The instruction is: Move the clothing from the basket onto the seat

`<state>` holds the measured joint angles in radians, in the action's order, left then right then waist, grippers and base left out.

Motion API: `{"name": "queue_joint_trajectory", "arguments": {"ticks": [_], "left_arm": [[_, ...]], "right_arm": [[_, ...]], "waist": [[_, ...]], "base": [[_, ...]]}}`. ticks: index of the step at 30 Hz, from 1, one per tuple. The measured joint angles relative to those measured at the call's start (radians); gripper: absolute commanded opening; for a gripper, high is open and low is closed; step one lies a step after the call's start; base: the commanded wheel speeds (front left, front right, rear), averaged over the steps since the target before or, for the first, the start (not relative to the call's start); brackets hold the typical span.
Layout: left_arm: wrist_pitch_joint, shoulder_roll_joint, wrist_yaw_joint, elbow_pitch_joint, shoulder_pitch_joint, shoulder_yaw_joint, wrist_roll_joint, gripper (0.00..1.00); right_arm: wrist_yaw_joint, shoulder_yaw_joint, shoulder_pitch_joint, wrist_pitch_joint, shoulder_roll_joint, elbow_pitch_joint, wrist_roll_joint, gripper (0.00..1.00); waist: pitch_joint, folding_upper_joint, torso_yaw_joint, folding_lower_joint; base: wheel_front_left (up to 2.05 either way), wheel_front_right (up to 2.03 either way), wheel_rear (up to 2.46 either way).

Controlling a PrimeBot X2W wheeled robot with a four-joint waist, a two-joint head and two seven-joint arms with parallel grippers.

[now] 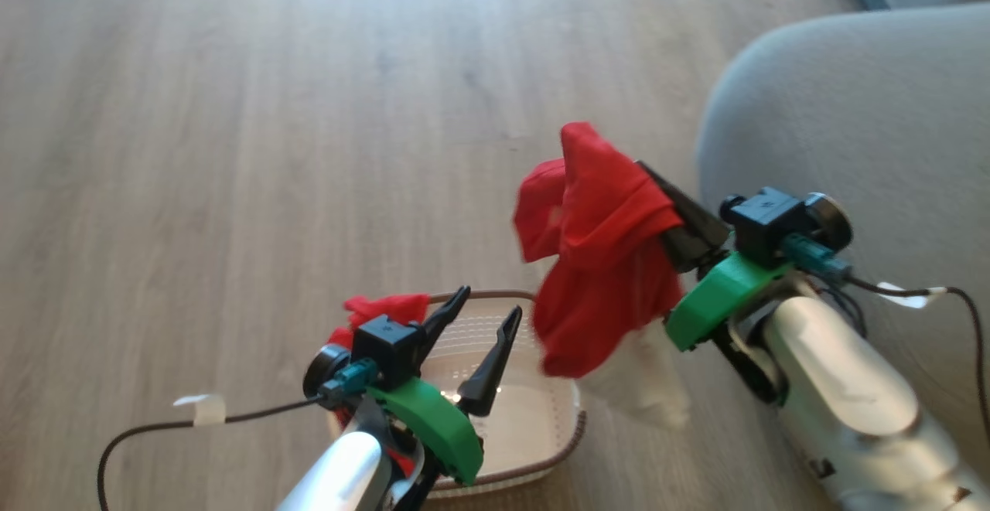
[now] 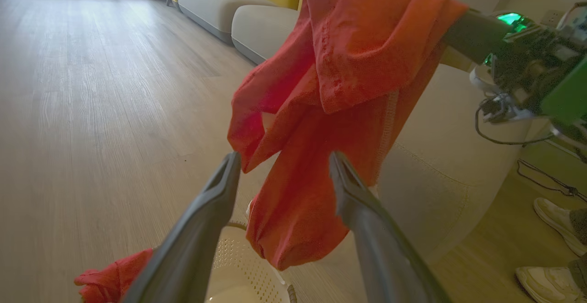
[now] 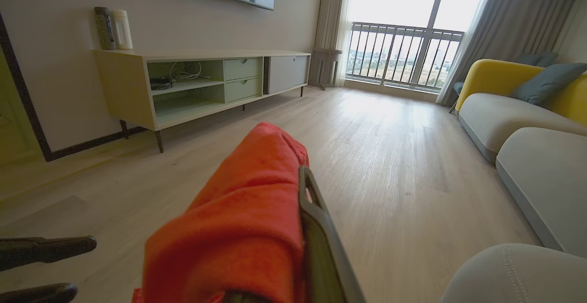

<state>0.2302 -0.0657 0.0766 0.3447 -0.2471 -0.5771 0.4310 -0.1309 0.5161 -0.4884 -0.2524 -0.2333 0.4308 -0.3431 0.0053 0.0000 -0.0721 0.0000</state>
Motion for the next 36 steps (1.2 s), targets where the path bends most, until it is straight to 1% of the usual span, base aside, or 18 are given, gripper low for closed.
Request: {"name": "queue_joint_trajectory", "arguments": {"ticks": [4,9,13,17,23,31,36], "left_arm": [[0.018,0.007,0.009,0.036,-0.001,-0.017,0.0,1.0],[0.018,0.011,0.009,0.011,-0.002,-0.035,0.01,1.0],[0.018,0.012,0.008,-0.016,-0.002,-0.051,0.022,1.0],[0.018,0.012,0.007,-0.024,-0.002,-0.074,0.028,1.0],[0.018,0.012,-0.001,-0.03,-0.002,-0.079,0.028,1.0],[0.018,0.012,-0.001,-0.029,-0.004,-0.095,0.025,1.0],[0.018,0.012,0.001,-0.016,-0.03,-0.084,0.0,1.0]], "right_arm": [[0.0,-0.031,0.01,0.0,-0.032,-0.042,0.001,0.0],[0.0,-0.09,0.014,0.0,-0.072,-0.093,0.009,0.0],[0.0,-0.139,0.045,0.0,-0.092,-0.117,0.009,0.0],[0.0,-0.17,0.086,0.0,-0.097,-0.128,0.018,0.0],[0.0,-0.197,0.1,0.0,-0.103,-0.149,0.018,0.0],[0.0,-0.223,0.1,0.0,-0.101,-0.161,0.026,0.0],[0.0,-0.257,0.076,0.0,-0.07,-0.139,0.018,0.0]], "waist": [[0.006,0.0,-0.065,0.0],[0.018,0.0,-0.138,0.0],[0.029,0.0,-0.184,0.0],[0.038,0.0,-0.217,0.0],[0.046,0.0,-0.243,0.0],[0.079,0.0,-0.25,0.0],[0.132,0.0,-0.252,0.0]], "base": [[0.0,0.0,0.0],[0.0,0.0,0.0],[0.0,0.0,0.0],[0.0,0.0,0.0],[0.0,0.0,0.0],[0.0,0.0,0.0],[0.0,0.0,0.0]]}}
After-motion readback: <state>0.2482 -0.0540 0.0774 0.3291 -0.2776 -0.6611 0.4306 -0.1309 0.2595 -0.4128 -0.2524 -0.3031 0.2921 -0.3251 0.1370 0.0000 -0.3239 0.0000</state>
